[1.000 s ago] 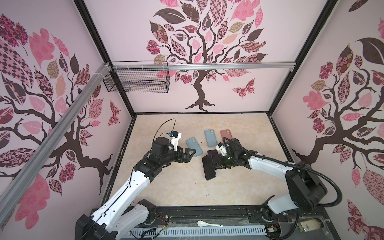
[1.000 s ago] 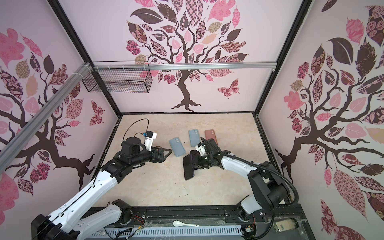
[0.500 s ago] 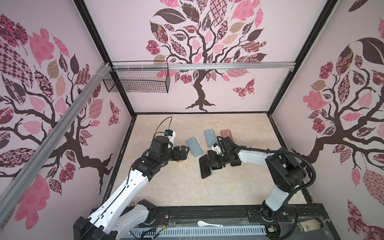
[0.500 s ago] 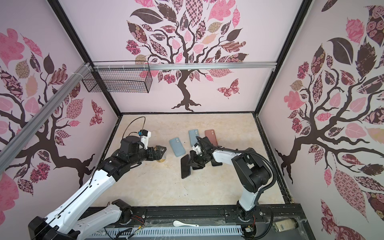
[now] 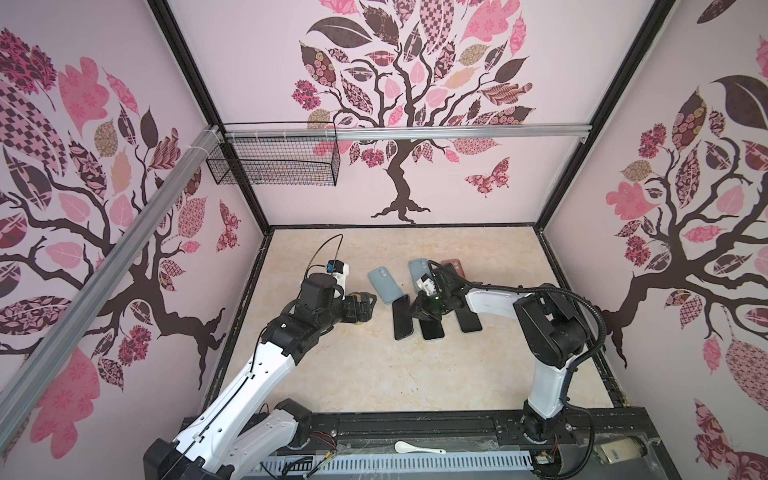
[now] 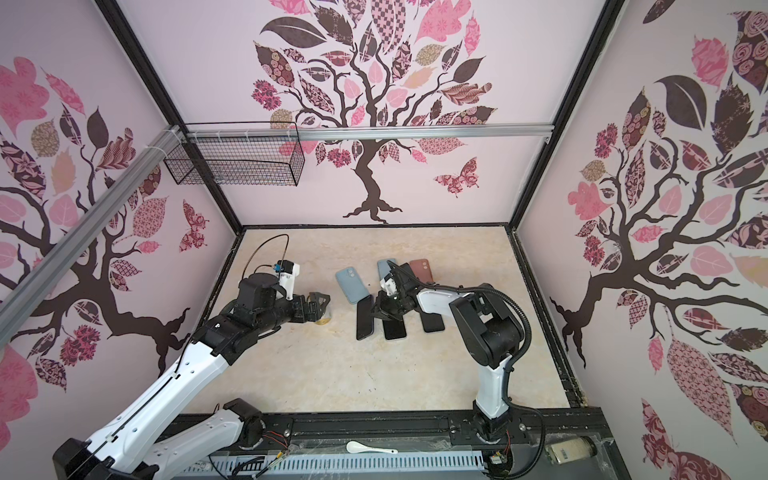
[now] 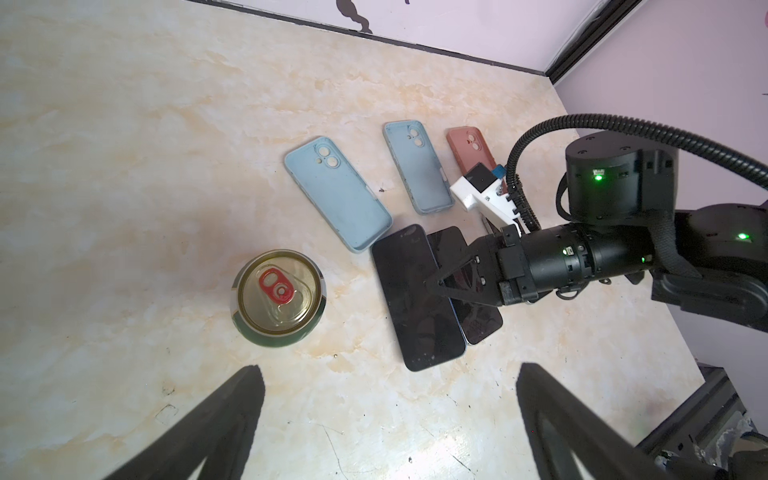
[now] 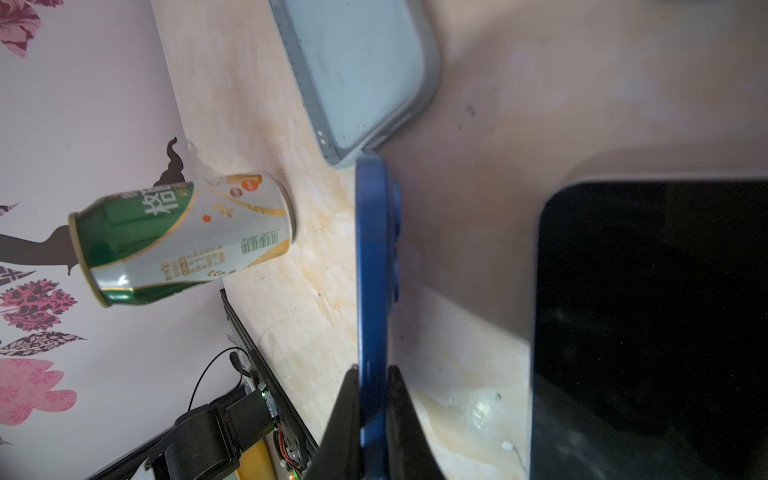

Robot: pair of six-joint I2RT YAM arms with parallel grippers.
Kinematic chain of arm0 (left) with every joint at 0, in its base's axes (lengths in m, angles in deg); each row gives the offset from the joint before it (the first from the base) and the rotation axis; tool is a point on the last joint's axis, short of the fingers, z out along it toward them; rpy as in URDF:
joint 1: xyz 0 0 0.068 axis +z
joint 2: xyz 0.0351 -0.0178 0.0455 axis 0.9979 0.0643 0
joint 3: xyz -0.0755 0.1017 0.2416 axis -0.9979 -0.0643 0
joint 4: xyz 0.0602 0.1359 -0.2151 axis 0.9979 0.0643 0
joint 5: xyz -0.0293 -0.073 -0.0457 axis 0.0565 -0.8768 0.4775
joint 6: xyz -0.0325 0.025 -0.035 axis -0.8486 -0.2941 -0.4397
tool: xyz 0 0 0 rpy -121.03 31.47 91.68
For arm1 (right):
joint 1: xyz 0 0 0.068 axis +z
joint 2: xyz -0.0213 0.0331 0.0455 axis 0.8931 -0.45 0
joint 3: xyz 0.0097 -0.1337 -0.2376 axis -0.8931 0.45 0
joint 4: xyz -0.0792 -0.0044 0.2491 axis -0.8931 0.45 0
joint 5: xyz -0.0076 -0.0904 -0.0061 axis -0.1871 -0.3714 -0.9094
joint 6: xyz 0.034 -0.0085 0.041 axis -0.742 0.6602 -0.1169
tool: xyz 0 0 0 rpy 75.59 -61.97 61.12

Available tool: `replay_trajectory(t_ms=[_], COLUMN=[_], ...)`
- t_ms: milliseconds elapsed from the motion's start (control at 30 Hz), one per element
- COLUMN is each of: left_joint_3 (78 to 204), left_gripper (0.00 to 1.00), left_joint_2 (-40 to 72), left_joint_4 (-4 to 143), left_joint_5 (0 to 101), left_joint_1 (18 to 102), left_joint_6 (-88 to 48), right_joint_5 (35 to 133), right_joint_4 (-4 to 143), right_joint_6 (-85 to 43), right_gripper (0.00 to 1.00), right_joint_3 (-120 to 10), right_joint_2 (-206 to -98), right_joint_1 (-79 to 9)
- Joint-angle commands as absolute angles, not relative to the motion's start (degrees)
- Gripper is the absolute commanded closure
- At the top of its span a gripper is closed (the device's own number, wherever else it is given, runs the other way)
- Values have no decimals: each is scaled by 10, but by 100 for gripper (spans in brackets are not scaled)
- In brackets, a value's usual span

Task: Take the phone out of the phone case
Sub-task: 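Lower the blue phone flat beside the black phones with the right gripper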

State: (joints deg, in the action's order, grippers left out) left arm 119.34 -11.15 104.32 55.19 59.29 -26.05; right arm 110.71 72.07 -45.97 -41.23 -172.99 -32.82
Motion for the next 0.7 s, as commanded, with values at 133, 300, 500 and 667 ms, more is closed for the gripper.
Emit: replay_trajectory(t_ms=[133, 300, 500, 667], left_joint_3=[1171, 1171, 1167, 1165], left_gripper=[2, 2, 2, 2], left_joint_2=[-129, -122, -122, -123], left_joint_4=[1025, 1019, 1016, 1012], left_joint_5=[557, 540, 529, 527], left_joint_1=[594, 594, 594, 594], left_joint_6=[-268, -274, -280, -281], right_joint_5=[1125, 1146, 1149, 1141], right_joint_4=[729, 698, 676, 658], right_joint_6=[-452, -457, -457, -464], right_gripper=[100, 100, 96, 88], right_joint_3=[-403, -384, -377, -360], right_joint_2=[-1729, -1728, -1739, -1738], right_joint_1=[-330, -325, -317, -318])
